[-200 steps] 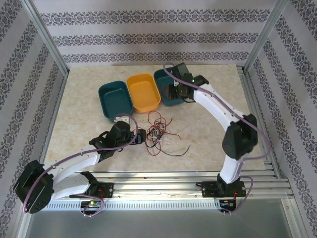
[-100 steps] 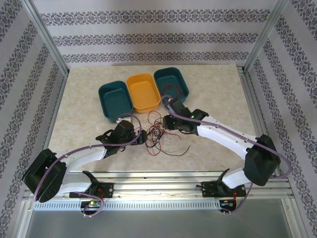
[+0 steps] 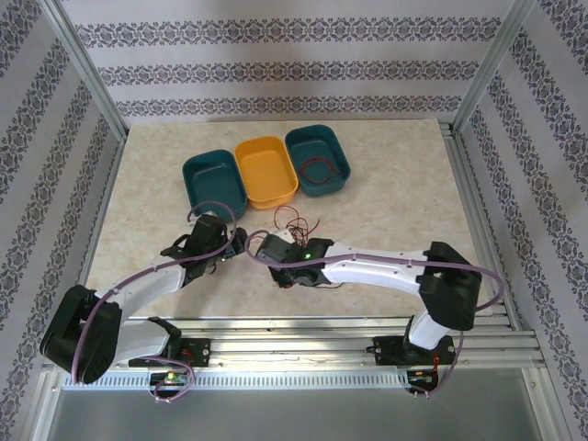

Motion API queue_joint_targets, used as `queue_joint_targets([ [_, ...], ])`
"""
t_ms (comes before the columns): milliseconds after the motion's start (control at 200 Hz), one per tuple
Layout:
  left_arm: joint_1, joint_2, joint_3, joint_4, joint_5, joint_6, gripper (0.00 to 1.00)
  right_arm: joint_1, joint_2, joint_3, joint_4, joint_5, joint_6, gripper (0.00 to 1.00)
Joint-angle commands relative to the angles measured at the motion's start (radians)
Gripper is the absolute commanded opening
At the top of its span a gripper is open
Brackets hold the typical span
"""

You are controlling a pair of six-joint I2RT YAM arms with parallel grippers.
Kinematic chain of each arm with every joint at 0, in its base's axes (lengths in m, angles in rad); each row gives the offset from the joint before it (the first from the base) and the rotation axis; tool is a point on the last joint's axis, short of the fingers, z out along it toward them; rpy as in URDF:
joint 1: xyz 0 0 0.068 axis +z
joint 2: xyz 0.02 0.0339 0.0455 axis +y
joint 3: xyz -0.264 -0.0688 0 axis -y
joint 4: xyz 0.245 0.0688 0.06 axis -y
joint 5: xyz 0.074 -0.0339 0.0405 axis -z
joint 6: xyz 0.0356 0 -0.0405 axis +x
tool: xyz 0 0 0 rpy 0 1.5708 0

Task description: Untangle the cables

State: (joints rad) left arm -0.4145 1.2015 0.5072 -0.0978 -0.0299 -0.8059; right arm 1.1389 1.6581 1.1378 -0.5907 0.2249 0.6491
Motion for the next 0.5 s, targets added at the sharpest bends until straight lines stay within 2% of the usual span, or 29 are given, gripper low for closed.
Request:
queue_joint_targets([
  [0,0.035,-0.056,-0.038,-0.052,-0.008,-0.043,0.99,0.032,0.063,0.058,-0.069,0.022,-0.004,0.32],
  [275,0.059,-0.159,-0.073,-0.087,-0.047,-0.051,0.99,0.041,0.170,0.096,-0.075,-0.028,-0.040,0.33],
  [495,0.060,-0.180,-0.089,-0.079,-0.045,-0.051,0.99,0.039,0.220,0.105,-0.063,-0.033,-0.047,0.33],
])
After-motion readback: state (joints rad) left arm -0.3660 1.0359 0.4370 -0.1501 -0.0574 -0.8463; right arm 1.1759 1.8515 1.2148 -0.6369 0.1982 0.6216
